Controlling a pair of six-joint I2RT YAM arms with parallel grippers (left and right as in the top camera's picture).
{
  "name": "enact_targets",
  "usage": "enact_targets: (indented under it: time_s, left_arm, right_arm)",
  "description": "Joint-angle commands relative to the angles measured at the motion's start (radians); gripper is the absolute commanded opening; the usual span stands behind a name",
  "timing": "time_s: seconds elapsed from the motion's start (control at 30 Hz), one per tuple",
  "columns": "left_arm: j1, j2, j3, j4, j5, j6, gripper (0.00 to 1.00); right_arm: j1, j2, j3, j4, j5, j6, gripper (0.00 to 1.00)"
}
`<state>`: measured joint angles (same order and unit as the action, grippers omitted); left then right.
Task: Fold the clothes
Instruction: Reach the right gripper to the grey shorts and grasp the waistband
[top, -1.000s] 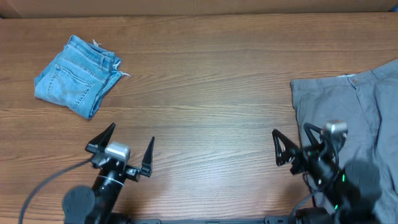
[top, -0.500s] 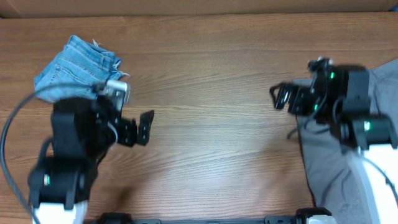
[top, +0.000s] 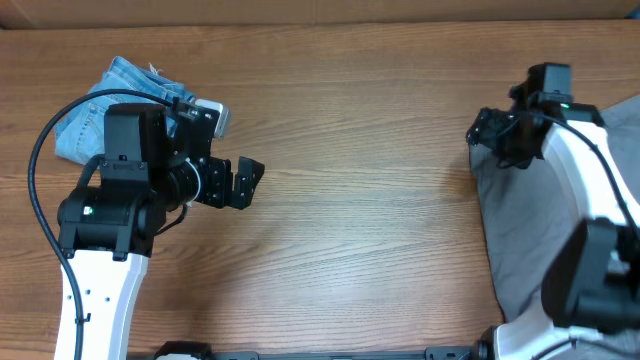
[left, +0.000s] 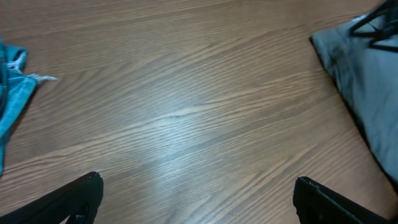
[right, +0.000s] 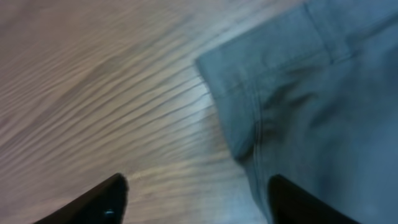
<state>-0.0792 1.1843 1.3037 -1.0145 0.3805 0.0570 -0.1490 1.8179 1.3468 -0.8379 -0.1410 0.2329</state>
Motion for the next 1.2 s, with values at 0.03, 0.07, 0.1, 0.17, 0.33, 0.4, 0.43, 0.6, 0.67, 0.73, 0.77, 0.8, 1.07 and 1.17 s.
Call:
enact_targets:
  time_s: [0.03, 0.07, 0.1, 0.17, 0.33, 0.4, 0.43, 0.6, 0.67, 0.73, 0.77, 0.8, 1.07, 1.17]
  left_arm:
    - [-0.006, 0.003, 0.031, -0.003, 0.039, -0.013, 1.00]
    - [-0.006, 0.003, 0.031, -0.003, 0.039, -0.013, 1.00]
    - [-0.006, 0.003, 0.031, -0.004, 0.039, -0.013, 1.00]
    - [-0.006, 0.003, 0.031, -0.006, 0.039, -0.013, 1.00]
    - [-0.006, 0.004, 0.031, -0.010, 0.039, -0.013, 1.00]
    - [-0.006, 0.004, 0.031, -0.012, 0.039, -0.013, 1.00]
    - [-0.006, 0.004, 0.031, -0.014, 0.039, -0.013, 1.00]
    - [-0.006, 0.005, 0.031, -0.023, 0.039, -0.013, 1.00]
    - [-0.006, 0.005, 0.031, -0.026, 0.039, -0.013, 1.00]
    - [-0.006, 0.005, 0.031, -0.031, 0.039, -0.013, 1.00]
    - [-0.006, 0.005, 0.031, -0.034, 0.039, -0.013, 1.00]
    - [-0.006, 0.005, 0.031, -0.037, 0.038, -0.013, 1.00]
    - [-0.006, 0.004, 0.038, -0.045, 0.028, -0.012, 1.00]
    - [-0.004, 0.004, 0.066, -0.053, 0.027, -0.013, 1.00]
  right_arm:
    - [0.003, 0.087, 0.012, 0.053, 0.026, 0.004, 0.67]
    - [0.003, 0.107, 0.012, 0.071, 0.028, 0.004, 0.67]
    - [0.003, 0.123, 0.012, 0.087, 0.029, 0.003, 0.67]
    - [0.003, 0.152, 0.012, 0.112, 0.029, 0.004, 0.67]
    - [0.013, 0.198, 0.011, 0.127, 0.046, 0.004, 0.59]
    - [0.021, 0.203, 0.007, 0.127, 0.091, 0.003, 0.56]
    - [0.025, 0.203, 0.005, 0.126, 0.119, 0.004, 0.53]
    - [0.032, 0.203, 0.002, 0.118, 0.191, 0.013, 0.06]
    - [0.032, 0.196, 0.011, 0.104, 0.193, 0.024, 0.04]
    - [0.031, 0.180, 0.026, 0.085, 0.192, 0.027, 0.04]
    - [0.031, 0.167, 0.036, 0.074, 0.192, 0.027, 0.04]
    - [0.031, 0.148, 0.049, 0.061, 0.192, 0.027, 0.04]
    - [0.045, -0.072, 0.125, 0.012, 0.081, 0.006, 0.04]
    - [0.078, -0.177, 0.149, 0.011, -0.034, -0.043, 0.04]
